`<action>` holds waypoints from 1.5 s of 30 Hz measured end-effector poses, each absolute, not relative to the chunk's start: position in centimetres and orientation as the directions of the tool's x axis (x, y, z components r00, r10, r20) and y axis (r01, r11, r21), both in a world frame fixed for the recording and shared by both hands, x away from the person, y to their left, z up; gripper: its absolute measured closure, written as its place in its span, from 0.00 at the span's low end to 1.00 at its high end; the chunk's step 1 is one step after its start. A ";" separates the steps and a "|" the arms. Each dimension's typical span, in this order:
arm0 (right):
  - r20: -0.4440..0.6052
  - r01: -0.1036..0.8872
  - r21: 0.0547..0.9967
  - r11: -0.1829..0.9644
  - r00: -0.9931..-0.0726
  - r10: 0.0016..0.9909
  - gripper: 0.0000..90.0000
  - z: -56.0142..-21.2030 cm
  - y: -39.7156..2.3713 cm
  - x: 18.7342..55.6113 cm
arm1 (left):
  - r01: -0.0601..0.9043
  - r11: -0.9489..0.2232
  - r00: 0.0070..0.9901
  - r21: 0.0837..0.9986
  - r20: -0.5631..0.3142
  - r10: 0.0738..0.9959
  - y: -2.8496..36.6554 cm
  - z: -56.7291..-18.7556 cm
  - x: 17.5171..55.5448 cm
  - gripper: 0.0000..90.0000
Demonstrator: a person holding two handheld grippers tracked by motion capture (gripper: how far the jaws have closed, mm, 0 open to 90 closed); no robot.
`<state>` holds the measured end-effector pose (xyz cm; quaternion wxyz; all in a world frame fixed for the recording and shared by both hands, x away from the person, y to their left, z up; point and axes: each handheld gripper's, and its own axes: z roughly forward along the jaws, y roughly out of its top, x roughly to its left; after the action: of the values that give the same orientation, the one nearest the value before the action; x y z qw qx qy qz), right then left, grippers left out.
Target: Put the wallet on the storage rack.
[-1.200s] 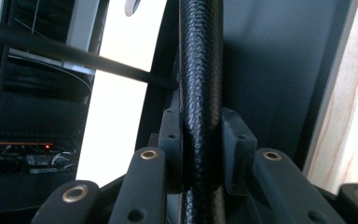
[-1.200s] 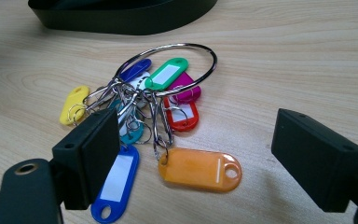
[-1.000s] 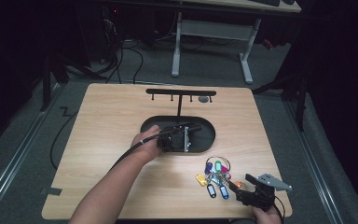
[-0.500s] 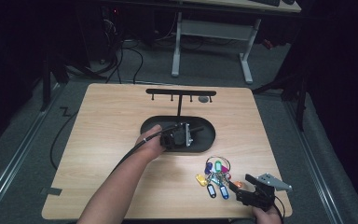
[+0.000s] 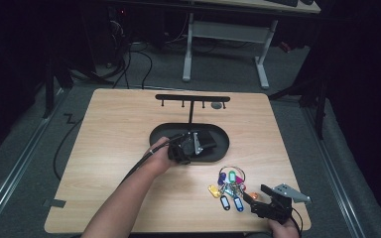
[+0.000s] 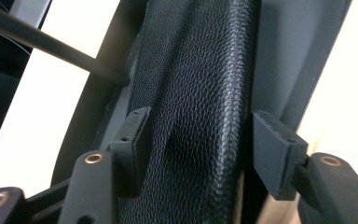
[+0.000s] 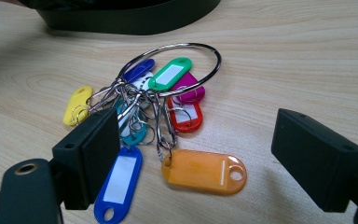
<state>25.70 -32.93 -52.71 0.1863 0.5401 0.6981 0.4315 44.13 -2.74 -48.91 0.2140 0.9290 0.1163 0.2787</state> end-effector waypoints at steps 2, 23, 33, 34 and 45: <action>0.202 0.590 0.806 0.048 -0.350 0.915 0.17 -52.7 -32.9 25.7 | 0.102 -0.876 0.818 0.471 0.462 0.343 -2.4 -48.6 43.8 0.46; 0.185 0.582 0.811 0.064 -0.359 0.915 0.17 -52.5 -32.5 26.1 | 0.168 -0.834 0.804 0.526 0.417 0.425 3.2 -48.1 41.0 0.74; 0.186 0.589 0.806 0.067 -0.359 0.914 0.17 -52.6 -32.2 26.3 | 0.193 -0.810 0.778 0.554 0.417 0.471 4.0 -48.3 41.4 0.93; 0.185 0.588 0.806 0.069 -0.361 0.914 0.17 -52.6 -32.2 26.3 | 0.195 -0.808 0.779 0.555 0.413 0.472 4.0 -48.2 41.3 0.94; 0.183 0.588 0.806 0.070 -0.360 0.915 0.17 -52.6 -32.2 26.3 | 0.232 -0.774 0.783 0.589 0.359 0.508 5.9 -47.6 39.3 0.94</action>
<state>26.27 -32.22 -52.56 0.1915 0.5321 0.7061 0.4262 39.34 5.87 -47.62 0.2670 0.9057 0.2042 0.2583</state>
